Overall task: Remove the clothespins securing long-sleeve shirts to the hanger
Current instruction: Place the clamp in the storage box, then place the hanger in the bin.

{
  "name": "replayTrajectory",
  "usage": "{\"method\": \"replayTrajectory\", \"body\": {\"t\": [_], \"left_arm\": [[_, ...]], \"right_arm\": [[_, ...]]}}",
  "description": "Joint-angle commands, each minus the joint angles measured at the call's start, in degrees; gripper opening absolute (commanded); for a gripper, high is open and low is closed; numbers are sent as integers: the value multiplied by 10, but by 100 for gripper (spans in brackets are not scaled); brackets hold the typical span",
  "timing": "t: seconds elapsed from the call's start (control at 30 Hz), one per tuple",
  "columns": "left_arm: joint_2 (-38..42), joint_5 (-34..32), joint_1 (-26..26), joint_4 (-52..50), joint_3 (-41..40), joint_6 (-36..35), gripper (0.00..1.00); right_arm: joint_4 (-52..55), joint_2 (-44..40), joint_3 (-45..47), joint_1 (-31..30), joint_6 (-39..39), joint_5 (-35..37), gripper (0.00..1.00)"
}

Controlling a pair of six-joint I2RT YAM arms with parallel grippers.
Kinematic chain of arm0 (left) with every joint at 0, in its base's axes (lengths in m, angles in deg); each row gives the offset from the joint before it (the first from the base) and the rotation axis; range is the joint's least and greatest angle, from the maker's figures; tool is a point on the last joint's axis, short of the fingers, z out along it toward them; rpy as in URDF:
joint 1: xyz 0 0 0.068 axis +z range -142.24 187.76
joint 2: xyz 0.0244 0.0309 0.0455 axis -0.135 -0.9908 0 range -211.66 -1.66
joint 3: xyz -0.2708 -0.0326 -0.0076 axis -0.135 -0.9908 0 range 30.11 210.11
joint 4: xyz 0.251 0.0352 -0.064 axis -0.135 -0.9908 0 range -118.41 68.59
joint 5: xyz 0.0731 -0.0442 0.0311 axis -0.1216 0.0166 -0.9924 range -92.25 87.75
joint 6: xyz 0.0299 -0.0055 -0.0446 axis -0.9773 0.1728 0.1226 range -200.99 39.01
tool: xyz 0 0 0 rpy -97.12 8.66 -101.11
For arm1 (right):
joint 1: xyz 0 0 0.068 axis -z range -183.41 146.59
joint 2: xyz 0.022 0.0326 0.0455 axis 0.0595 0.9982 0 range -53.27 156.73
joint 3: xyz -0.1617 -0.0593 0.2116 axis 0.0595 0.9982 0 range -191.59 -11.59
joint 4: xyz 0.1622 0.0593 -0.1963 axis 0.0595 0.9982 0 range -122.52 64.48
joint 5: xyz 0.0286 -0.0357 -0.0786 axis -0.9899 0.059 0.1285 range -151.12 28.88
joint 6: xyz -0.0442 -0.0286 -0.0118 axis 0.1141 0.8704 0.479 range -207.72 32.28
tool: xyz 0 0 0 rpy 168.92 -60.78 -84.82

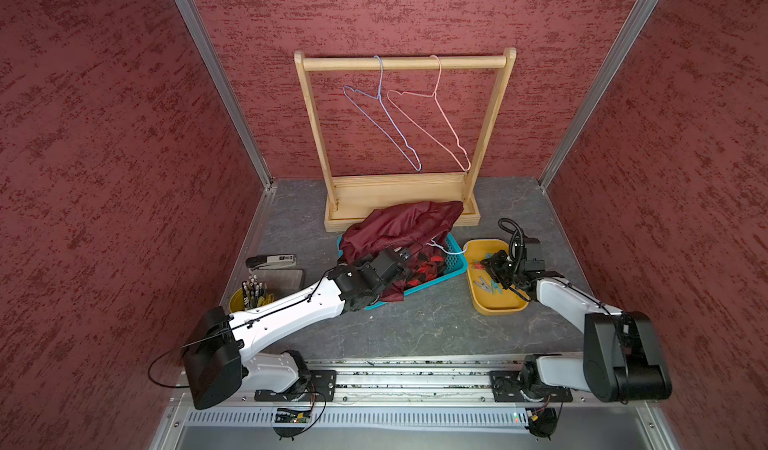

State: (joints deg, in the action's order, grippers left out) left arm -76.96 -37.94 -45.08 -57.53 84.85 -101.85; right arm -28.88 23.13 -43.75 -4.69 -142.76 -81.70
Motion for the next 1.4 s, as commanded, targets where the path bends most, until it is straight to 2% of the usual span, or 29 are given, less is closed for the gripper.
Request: {"method": "replayTrajectory", "body": {"t": [0.0, 0.33, 0.47, 0.53, 0.87, 1.1, 1.37], "left_arm": [[-14, 37, -7, 43, -6, 4, 0], [-98, 111, -22, 32, 14, 72, 0], [-109, 127, -25, 19, 21, 93, 0], [-107, 128, -24, 13, 20, 103, 7], [-55, 149, -26, -46, 16, 145, 41], [20, 174, -32, -100, 15, 184, 53], [118, 256, -51, -134, 25, 208, 68]], "right_arm": [[-24, -3, 7, 2, -13, -3, 21], [-23, -8, 0, 3, -5, -14, 56], [-14, -28, -5, 2, 0, -9, 70], [-10, -37, -9, 2, 3, -9, 74], [33, -67, -40, 3, 11, -4, 77], [34, -71, -38, 2, 17, -4, 77], [17, -61, -38, 2, 20, -17, 77]]}}
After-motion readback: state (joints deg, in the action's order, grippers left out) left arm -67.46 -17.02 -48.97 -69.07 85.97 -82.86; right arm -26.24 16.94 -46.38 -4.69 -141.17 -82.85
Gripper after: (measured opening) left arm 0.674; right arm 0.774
